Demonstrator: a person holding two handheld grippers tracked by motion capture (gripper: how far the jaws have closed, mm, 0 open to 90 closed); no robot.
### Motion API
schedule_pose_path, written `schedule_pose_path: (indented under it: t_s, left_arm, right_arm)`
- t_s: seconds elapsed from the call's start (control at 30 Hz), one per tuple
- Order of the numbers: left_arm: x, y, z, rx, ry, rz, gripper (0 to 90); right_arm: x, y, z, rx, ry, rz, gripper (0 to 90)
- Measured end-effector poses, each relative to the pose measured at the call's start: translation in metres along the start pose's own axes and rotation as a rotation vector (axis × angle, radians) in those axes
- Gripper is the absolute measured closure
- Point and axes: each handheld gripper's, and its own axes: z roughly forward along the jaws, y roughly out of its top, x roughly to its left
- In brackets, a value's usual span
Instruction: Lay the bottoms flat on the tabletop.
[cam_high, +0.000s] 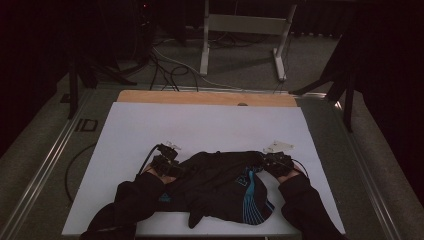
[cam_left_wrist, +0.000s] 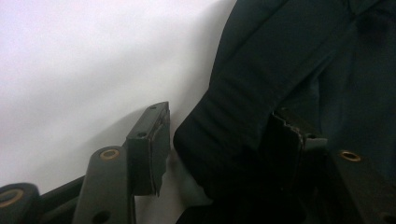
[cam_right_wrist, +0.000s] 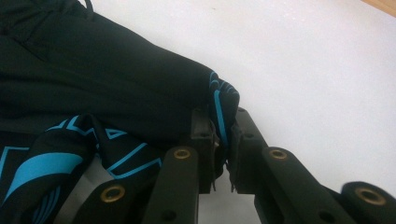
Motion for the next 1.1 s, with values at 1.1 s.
schedule_pose_path:
  t_s: [1.1]
  left_arm:
    - [0.006, -0.006, -0.007, 0.039, -0.021, 0.028, 70.4]
  right_arm:
    - [0.001, 0.001, 0.000, -0.003, -0.006, -0.010, 82.1]
